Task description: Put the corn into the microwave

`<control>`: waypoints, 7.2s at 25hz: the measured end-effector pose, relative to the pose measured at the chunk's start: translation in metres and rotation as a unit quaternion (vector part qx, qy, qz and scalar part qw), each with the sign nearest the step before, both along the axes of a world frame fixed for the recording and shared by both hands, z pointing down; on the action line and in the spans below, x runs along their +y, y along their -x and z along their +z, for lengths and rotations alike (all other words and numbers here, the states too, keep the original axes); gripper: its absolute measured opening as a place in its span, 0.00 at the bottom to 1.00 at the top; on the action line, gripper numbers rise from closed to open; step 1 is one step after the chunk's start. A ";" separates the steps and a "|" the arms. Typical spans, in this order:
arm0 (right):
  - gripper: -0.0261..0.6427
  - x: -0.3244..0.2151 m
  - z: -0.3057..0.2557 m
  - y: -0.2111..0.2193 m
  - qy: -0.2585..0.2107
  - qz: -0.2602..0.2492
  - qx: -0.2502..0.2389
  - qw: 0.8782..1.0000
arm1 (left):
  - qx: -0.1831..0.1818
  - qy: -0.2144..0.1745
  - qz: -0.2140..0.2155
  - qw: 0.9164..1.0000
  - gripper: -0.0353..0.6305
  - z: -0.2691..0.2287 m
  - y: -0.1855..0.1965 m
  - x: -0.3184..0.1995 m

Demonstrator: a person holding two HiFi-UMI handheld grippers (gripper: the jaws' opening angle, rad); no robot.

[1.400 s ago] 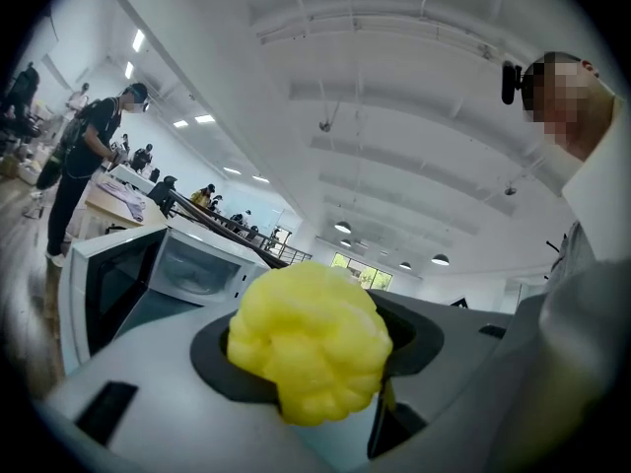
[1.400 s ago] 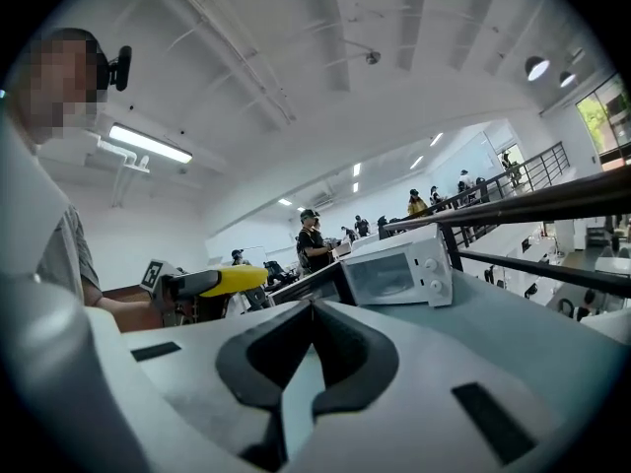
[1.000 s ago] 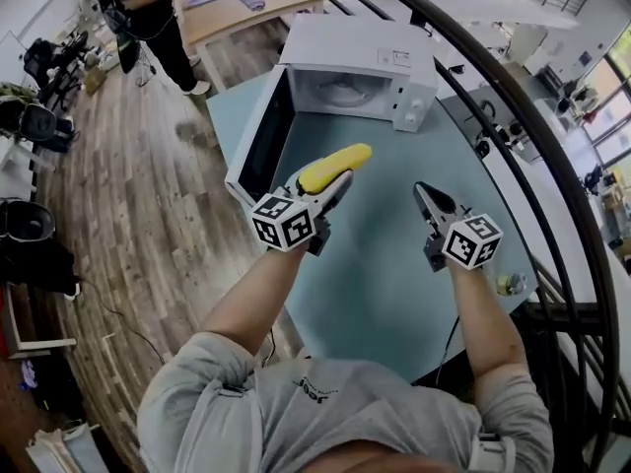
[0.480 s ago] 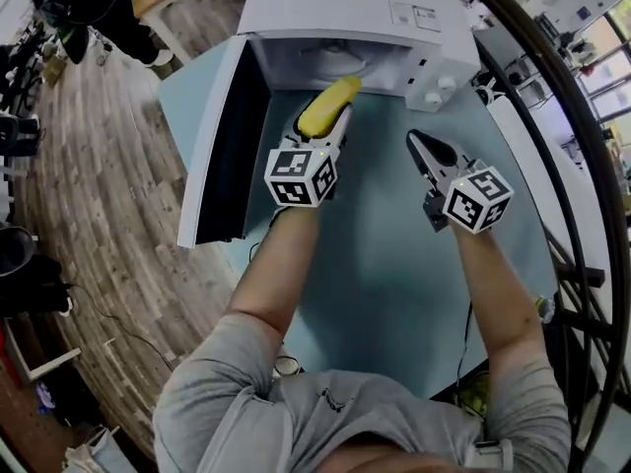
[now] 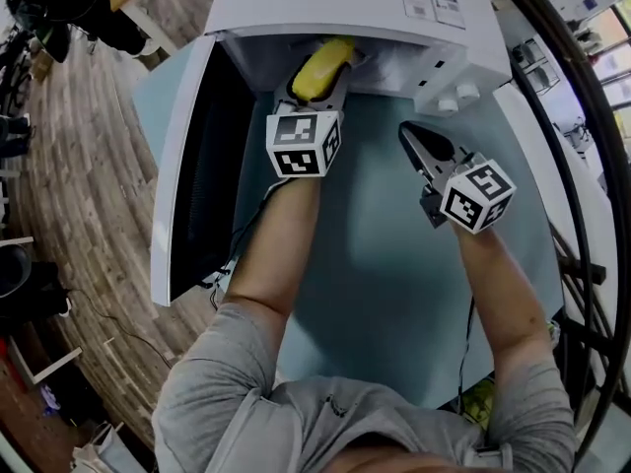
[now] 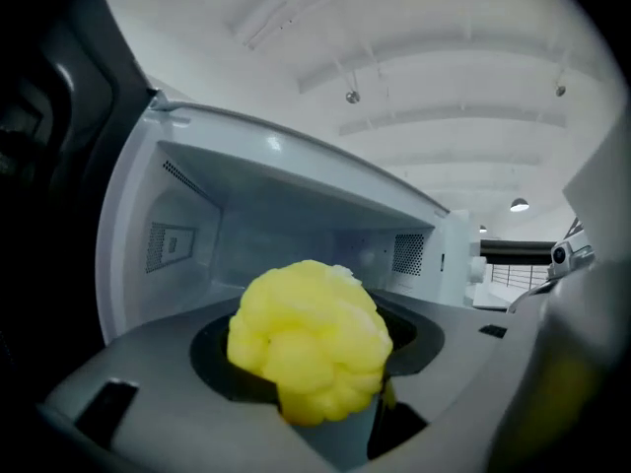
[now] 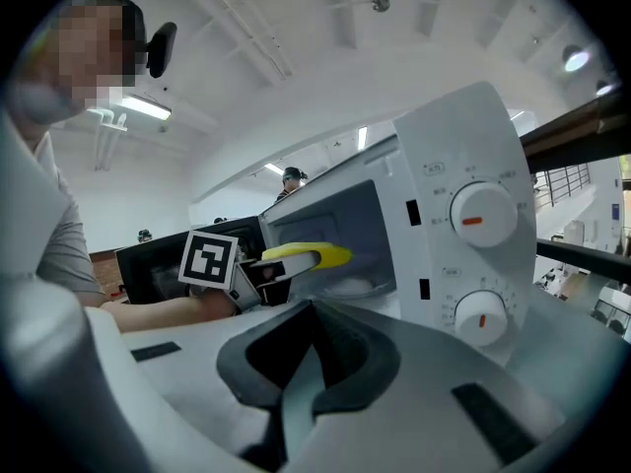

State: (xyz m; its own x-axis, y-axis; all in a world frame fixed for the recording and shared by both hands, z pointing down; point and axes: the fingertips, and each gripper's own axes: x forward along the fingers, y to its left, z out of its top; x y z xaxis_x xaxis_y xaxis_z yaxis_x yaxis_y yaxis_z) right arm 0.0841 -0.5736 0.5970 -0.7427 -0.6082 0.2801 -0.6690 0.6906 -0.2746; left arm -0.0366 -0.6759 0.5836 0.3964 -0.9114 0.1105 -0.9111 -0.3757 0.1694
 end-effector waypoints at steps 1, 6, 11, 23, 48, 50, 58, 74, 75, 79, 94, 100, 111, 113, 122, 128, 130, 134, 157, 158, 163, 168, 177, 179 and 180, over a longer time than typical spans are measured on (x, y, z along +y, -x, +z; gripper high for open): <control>0.07 -0.003 0.002 -0.001 0.000 0.000 -0.001 1.000 | -0.006 0.001 -0.004 1.000 0.44 0.002 0.002 -0.005; 0.07 -0.013 0.009 0.001 -0.004 -0.006 -0.007 1.000 | -0.027 0.003 -0.018 0.999 0.44 0.008 0.009 -0.027; 0.07 -0.026 0.013 0.010 -0.013 -0.012 -0.007 1.000 | -0.045 0.006 -0.030 0.999 0.44 0.016 0.015 -0.043; 0.07 -0.048 0.019 0.026 -0.028 0.005 -0.008 1.000 | -0.086 0.014 -0.041 0.995 0.44 0.032 0.016 -0.052; 0.07 -0.030 0.030 0.011 -0.015 0.004 -0.014 1.000 | -0.196 0.110 -0.054 0.973 0.46 0.056 0.010 -0.070; 0.07 -0.029 0.030 0.011 -0.014 0.005 -0.014 1.000 | -0.216 0.120 -0.050 0.968 0.46 0.061 0.008 -0.070; 0.07 -0.026 0.030 0.010 -0.014 0.004 -0.013 1.000 | -0.226 0.154 -0.049 0.961 0.46 0.067 0.009 -0.074; 0.07 -0.023 0.028 0.014 -0.017 0.004 -0.010 1.000 | -0.237 0.137 -0.059 0.960 0.46 0.066 0.009 -0.074; 0.07 -0.022 0.028 0.014 -0.017 0.004 -0.011 1.000 | -0.238 0.134 -0.061 0.960 0.46 0.066 0.009 -0.074; 0.07 -0.019 0.028 0.013 -0.015 0.001 -0.009 1.000 | -0.238 0.124 -0.061 0.961 0.46 0.064 0.008 -0.073; 0.07 0.003 0.014 0.009 -0.008 0.006 0.017 1.000 | -0.204 0.108 -0.080 0.970 0.55 0.047 0.020 -0.047; 0.07 0.020 0.013 0.000 0.005 0.026 0.028 0.999 | -0.179 0.105 -0.073 0.976 0.55 0.039 0.018 -0.013; 0.07 0.025 -0.027 -0.056 0.035 0.079 0.015 0.996 | -0.147 0.103 -0.029 0.983 0.55 -0.002 -0.037 0.038; 0.07 0.030 -0.034 -0.069 0.042 0.090 0.010 0.995 | -0.143 0.112 -0.014 0.983 0.55 -0.004 -0.049 0.049; 0.07 0.091 -0.062 -0.091 0.044 0.114 0.019 0.992 | -0.127 0.110 0.027 0.985 0.47 -0.025 -0.062 0.129; 0.07 0.144 -0.086 -0.104 0.040 0.118 0.011 0.992 | -0.098 0.111 0.047 0.988 0.40 -0.055 -0.066 0.208; 0.07 0.159 -0.089 -0.105 0.039 0.117 0.004 0.992 | -0.087 0.110 0.055 0.989 0.38 -0.062 -0.069 0.231; 0.07 0.191 -0.096 -0.103 0.040 0.113 -0.010 0.993 | -0.078 0.110 0.071 0.988 0.33 -0.076 -0.069 0.280; 0.07 0.432 -0.179 -0.152 0.011 0.065 -0.012 0.998 | -0.026 0.076 0.070 0.994 0.08 -0.189 -0.085 0.540; 0.07 0.441 -0.183 -0.151 0.007 0.060 -0.009 0.998 | -0.024 0.076 0.064 0.995 0.08 -0.193 -0.081 0.551; 0.07 0.473 -0.199 -0.145 -0.006 0.034 -0.009 0.999 | -0.020 0.071 0.036 0.997 0.08 -0.204 -0.057 0.602; 0.07 0.500 -0.205 -0.136 -0.001 0.016 -0.016 1.000 | -0.014 0.072 0.024 0.997 0.08 -0.210 -0.040 0.641; 0.07 0.539 -0.228 -0.125 -0.009 0.002 -0.001 1.000 | -0.014 0.057 0.053 0.997 0.08 -0.235 -0.026 0.671; 0.06 0.540 -0.232 -0.121 -0.010 0.007 -0.002 1.000 | -0.018 0.049 0.065 0.997 0.08 -0.244 -0.019 0.672; 0.06 0.541 -0.235 -0.117 -0.010 0.011 -0.004 1.000 | -0.021 0.043 0.072 0.996 0.08 -0.248 -0.015 0.673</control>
State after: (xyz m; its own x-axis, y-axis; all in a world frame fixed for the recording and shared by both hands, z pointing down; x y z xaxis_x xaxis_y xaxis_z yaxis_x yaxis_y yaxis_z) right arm 0.2013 -0.0328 0.3622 -0.7310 -0.6304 0.2612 -0.6823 0.6811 -0.2656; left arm -0.0221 -0.0028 0.3356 0.5159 -0.8317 0.2053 -0.8556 -0.4886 0.1707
